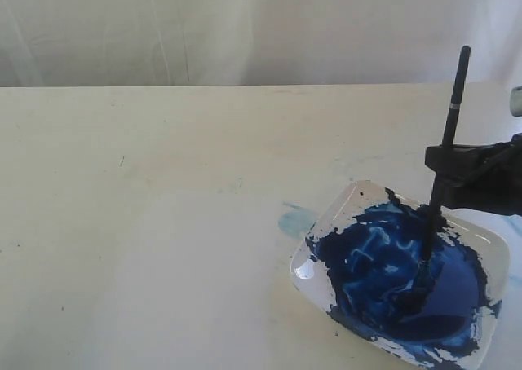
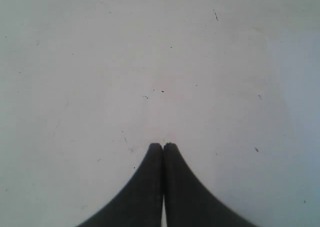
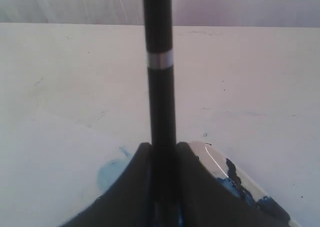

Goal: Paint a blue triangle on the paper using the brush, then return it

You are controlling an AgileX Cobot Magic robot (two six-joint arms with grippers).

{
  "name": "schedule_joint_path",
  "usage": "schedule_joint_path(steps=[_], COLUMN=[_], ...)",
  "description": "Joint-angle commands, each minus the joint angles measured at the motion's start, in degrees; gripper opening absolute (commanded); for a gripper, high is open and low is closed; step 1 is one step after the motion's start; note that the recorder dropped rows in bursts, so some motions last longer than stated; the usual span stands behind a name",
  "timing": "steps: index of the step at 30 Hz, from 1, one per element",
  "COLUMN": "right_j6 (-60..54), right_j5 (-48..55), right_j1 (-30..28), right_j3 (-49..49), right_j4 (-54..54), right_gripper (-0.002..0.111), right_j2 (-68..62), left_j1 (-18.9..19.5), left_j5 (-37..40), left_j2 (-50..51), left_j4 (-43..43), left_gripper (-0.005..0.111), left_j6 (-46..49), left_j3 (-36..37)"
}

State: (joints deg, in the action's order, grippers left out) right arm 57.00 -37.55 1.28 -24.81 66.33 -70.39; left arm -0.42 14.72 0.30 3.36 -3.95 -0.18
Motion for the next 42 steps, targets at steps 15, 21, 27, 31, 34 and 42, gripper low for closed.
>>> schedule_joint_path(steps=[15,21,27,31,34,42], right_j6=[-2.76,-2.76,-2.89,-3.75,-4.32,-4.32], right_j5=[3.3,3.81,3.92,3.44,-0.3,-3.27], right_j1=[-0.21,-0.21,-0.21,-0.21,-0.21,-0.21], right_j3=[-0.55,-0.55,-0.55,-0.55,-0.55,-0.76], right_j4=[-2.28,-2.28,-2.28,-2.8,-3.74,-3.87], right_gripper=[0.0,0.0,0.0,0.0,0.0,0.0], right_j2=[4.74,4.48,3.28,1.72,1.95,7.01], left_j1=[-0.28,-0.28,-0.28,-0.28,-0.28,-0.28], left_j5=[-0.05,-0.05,-0.05,-0.05,-0.05,-0.05], left_j2=[-0.3,-0.3,-0.3,-0.3,-0.3,-0.3], left_j4=[0.15,0.15,0.15,0.15,0.15,0.15], left_gripper=[0.0,0.0,0.0,0.0,0.0,0.0], left_j6=[-0.14,-0.14,-0.14,-0.14,-0.14,-0.14], left_j3=[0.18,0.18,0.18,0.18,0.18,0.18])
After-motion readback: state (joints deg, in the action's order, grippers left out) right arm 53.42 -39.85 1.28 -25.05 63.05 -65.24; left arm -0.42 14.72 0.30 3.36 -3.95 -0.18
